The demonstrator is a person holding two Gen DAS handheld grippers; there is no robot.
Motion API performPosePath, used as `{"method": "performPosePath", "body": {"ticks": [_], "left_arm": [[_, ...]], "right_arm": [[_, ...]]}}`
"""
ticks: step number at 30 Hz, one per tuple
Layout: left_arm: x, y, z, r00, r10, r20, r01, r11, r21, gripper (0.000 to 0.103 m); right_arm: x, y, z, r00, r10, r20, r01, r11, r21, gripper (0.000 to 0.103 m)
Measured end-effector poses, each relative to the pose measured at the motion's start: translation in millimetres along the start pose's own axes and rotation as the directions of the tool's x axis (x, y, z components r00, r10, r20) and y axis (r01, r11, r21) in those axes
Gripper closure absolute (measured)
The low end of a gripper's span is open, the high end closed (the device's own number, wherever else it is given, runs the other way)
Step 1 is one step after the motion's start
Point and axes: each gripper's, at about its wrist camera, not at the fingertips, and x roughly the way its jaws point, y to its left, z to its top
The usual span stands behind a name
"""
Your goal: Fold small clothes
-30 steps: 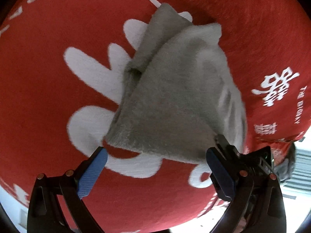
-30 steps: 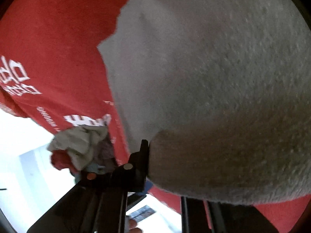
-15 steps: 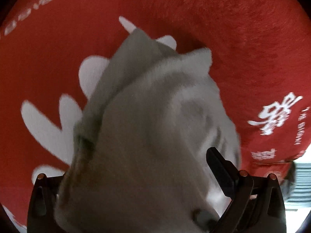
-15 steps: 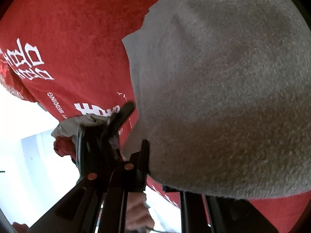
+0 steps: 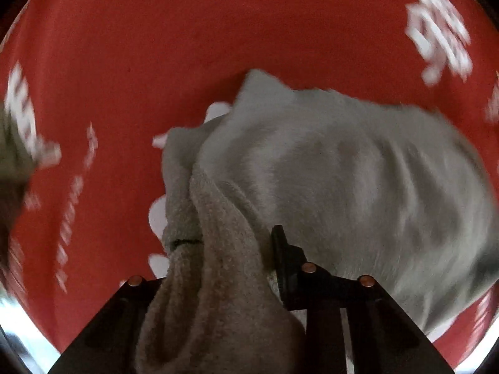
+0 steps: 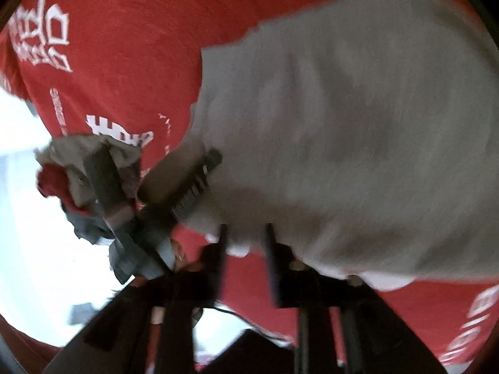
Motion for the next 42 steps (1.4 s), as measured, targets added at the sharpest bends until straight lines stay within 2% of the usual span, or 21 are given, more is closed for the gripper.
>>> {"method": "performPosePath", "body": {"ticks": [1,3,5,7,9,12,13,14,15,19,24,25,26,27,28,30,31,32,34,39,42], "left_arm": [[-2,-3,-4,1.000,0.013,0.012,-0.013,0.999,0.036,0.075],[-5,-10,-10,0.998,0.037,0.044,-0.042,0.992,0.115,0.075],[-6,-15,-13,0.997,0.047,0.064,-0.057,0.986,0.157,0.075],[-7,-15,-18,0.995,0.050,0.082,-0.065,0.979,0.192,0.075],[-7,-18,-17,0.994,0.052,0.092,-0.071,0.974,0.214,0.075],[-9,-20,-18,0.993,0.050,0.105,-0.073,0.970,0.230,0.075],[-9,-20,-18,0.993,0.047,0.109,-0.071,0.970,0.230,0.075],[-9,-20,-18,0.993,0.044,0.111,-0.069,0.971,0.230,0.075],[-9,-20,-18,0.993,0.042,0.112,-0.066,0.972,0.226,0.075],[-9,-18,-20,0.994,0.024,0.107,-0.046,0.978,0.204,0.075],[-4,-11,-22,0.994,0.020,0.105,-0.041,0.978,0.206,0.075],[-3,-10,-22,0.994,0.023,0.105,-0.045,0.977,0.210,0.075],[-3,-10,-23,0.995,0.025,0.100,-0.046,0.976,0.215,0.075],[-5,-11,-23,0.995,0.024,0.100,-0.046,0.975,0.217,0.075],[-8,-11,-23,0.994,0.020,0.106,-0.043,0.975,0.220,0.075],[-18,-13,-20,0.992,0.009,0.124,-0.038,0.971,0.238,0.075],[-23,-14,-19,0.991,0.002,0.132,-0.035,0.969,0.245,0.075],[-29,-16,-18,0.990,-0.010,0.141,-0.027,0.967,0.255,0.075],[-45,-19,-13,0.986,-0.052,0.159,0.008,0.965,0.264,0.075],[-92,-36,8,0.970,-0.133,0.204,0.076,0.961,0.265,0.075],[-120,-59,22,0.953,-0.189,0.237,0.118,0.951,0.286,0.075]], "right_arm": [[-9,10,15,1.000,-0.029,0.007,0.030,0.999,-0.036,0.027],[-15,29,43,0.999,-0.034,0.012,0.035,0.994,-0.105,0.026],[-8,49,72,0.999,-0.046,-0.019,0.043,0.987,-0.158,0.026],[12,73,100,0.994,-0.060,-0.096,0.038,0.977,-0.211,0.025],[42,100,122,0.978,-0.075,-0.197,0.021,0.964,-0.264,0.023],[99,129,138,0.917,-0.167,-0.363,0.043,0.945,-0.325,0.022],[124,139,140,0.882,-0.221,-0.416,0.064,0.931,-0.359,0.022],[137,145,141,0.860,-0.250,-0.444,0.072,0.922,-0.380,0.022],[156,153,140,0.828,-0.293,-0.478,0.081,0.907,-0.414,0.022],[199,168,134,0.754,-0.429,-0.498,0.137,0.843,-0.520,0.022],[233,165,130,0.679,-0.511,-0.527,0.190,0.815,-0.547,0.022],[237,161,129,0.669,-0.527,-0.525,0.204,0.809,-0.552,0.035],[235,157,129,0.671,-0.534,-0.515,0.211,0.803,-0.557,0.051],[233,155,129,0.673,-0.548,-0.496,0.224,0.791,-0.570,0.078],[228,152,131,0.687,-0.554,-0.471,0.235,0.782,-0.577,0.087],[209,145,134,0.736,-0.495,-0.462,0.204,0.813,-0.546,0.088],[194,142,135,0.772,-0.448,-0.451,0.177,0.833,-0.524,0.088],[186,142,135,0.796,-0.416,-0.440,0.159,0.845,-0.511,0.088],[156,136,135,0.848,-0.330,-0.413,0.109,0.874,-0.474,0.088],[83,125,124,0.940,-0.137,-0.312,-0.007,0.908,-0.420,0.088],[25,111,120,0.976,-0.013,-0.219,-0.074,0.919,-0.386,0.088]]}}
